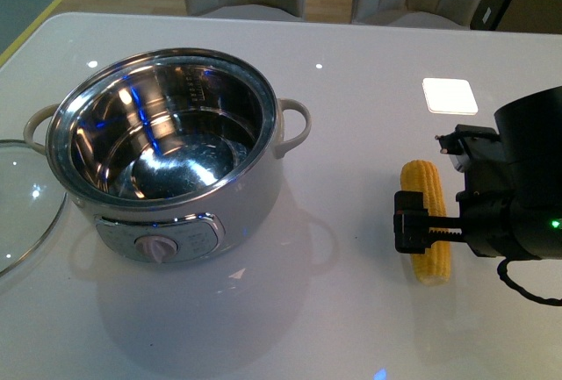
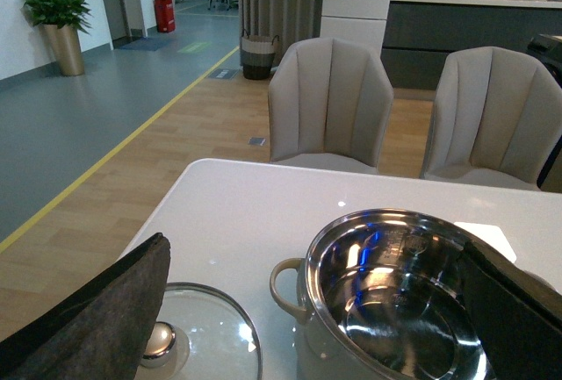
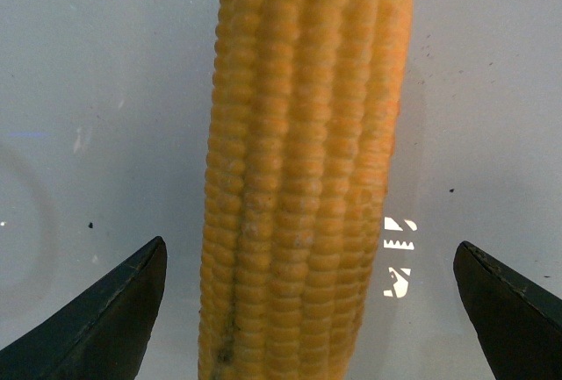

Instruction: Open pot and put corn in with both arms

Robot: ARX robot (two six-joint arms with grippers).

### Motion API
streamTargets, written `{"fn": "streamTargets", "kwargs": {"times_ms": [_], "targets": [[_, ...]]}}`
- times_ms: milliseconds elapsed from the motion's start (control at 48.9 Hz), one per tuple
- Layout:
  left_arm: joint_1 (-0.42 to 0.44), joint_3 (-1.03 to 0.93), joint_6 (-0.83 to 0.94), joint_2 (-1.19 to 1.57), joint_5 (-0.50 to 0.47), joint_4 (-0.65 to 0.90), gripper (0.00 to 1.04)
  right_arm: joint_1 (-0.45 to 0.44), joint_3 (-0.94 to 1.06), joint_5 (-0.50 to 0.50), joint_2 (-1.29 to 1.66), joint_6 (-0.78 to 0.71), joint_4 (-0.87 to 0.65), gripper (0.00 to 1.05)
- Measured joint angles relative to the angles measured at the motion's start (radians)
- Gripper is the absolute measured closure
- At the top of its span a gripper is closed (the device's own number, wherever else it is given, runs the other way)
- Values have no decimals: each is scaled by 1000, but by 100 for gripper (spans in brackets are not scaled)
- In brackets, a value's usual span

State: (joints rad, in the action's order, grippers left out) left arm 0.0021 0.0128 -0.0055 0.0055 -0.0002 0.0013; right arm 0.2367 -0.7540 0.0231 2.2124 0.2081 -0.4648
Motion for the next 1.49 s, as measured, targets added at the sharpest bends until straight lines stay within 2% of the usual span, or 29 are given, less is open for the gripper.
{"fn": "streamTargets", "kwargs": {"times_ms": [82,327,511,716,941,1186,1493], "targets": [[0,0,0,0,0,0,7,12,-14,14,26,-5,5,11],[0,0,0,0,0,0,7,34,-3,10,11,-18,6,59],[0,0,0,0,0,0,7,31,29,-14,-64,-16,14,75],[0,0,0,0,0,0,7,25,50,-85,-184,47,56,82],[0,0,0,0,0,0,7,56,12,-135,-322,190,142,83],[0,0,0,0,0,0,7,171,-95,-160,-410,351,216,84],[0,0,0,0,0,0,7,315,-211,-160,-405,450,271,85]]}}
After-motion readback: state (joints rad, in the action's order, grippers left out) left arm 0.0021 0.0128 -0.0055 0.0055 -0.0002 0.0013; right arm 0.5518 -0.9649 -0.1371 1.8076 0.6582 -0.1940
